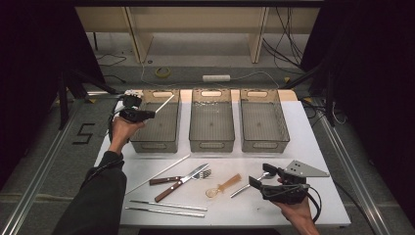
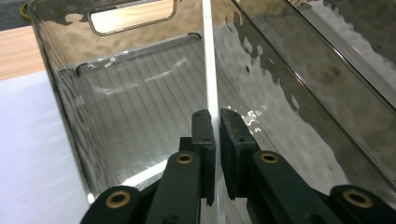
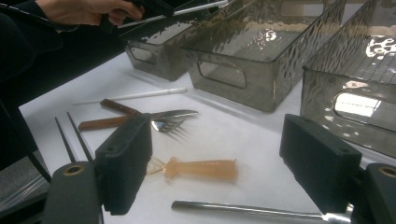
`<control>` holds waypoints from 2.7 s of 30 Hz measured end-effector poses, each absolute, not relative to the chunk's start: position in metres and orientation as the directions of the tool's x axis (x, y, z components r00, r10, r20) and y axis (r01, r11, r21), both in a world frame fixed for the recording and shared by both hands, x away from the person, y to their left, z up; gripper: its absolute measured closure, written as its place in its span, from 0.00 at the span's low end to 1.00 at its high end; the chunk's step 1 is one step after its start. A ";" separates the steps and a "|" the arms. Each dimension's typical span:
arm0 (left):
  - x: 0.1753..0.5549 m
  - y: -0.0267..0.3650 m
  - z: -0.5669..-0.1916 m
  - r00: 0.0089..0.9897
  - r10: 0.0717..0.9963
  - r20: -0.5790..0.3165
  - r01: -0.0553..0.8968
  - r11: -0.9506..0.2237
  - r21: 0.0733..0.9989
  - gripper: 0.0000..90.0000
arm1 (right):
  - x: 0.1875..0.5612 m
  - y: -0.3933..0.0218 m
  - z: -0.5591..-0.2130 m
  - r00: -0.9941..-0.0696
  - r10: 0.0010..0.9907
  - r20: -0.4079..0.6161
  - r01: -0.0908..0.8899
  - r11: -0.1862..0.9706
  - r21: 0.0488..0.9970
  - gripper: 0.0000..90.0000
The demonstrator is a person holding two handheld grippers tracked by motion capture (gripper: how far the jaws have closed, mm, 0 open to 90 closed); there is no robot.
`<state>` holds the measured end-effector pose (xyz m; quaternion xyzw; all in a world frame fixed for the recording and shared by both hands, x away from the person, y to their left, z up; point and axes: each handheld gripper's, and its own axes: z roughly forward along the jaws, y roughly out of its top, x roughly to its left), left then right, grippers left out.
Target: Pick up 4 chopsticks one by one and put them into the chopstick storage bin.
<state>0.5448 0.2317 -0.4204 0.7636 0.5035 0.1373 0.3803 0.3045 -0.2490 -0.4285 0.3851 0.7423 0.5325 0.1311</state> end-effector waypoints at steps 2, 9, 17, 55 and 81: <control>0.545 0.229 -0.422 0.456 0.877 -0.152 0.659 -0.217 0.721 0.91 | 0.304 -0.249 -0.428 -0.670 0.711 0.215 0.431 0.136 0.892 0.29; 0.535 0.227 -0.410 0.471 0.866 -0.165 0.636 -0.203 0.745 0.70 | 0.304 -0.249 -0.428 -0.670 0.710 0.219 0.433 0.134 0.892 0.29; 0.506 0.222 -0.396 0.514 0.839 -0.178 0.644 -0.240 0.727 0.50 | 0.304 -0.249 -0.428 -0.669 0.711 0.217 0.429 0.132 0.894 0.29; 0.431 0.176 -0.413 0.696 0.714 -0.080 0.667 -0.600 0.441 0.45 | 0.302 -0.246 -0.427 -0.686 0.697 0.210 0.428 0.153 0.891 0.29; 0.431 0.160 -0.459 0.727 0.680 -0.092 0.672 -0.678 0.298 0.77 | 0.301 -0.244 -0.427 -0.696 0.689 0.202 0.423 0.166 0.891 0.29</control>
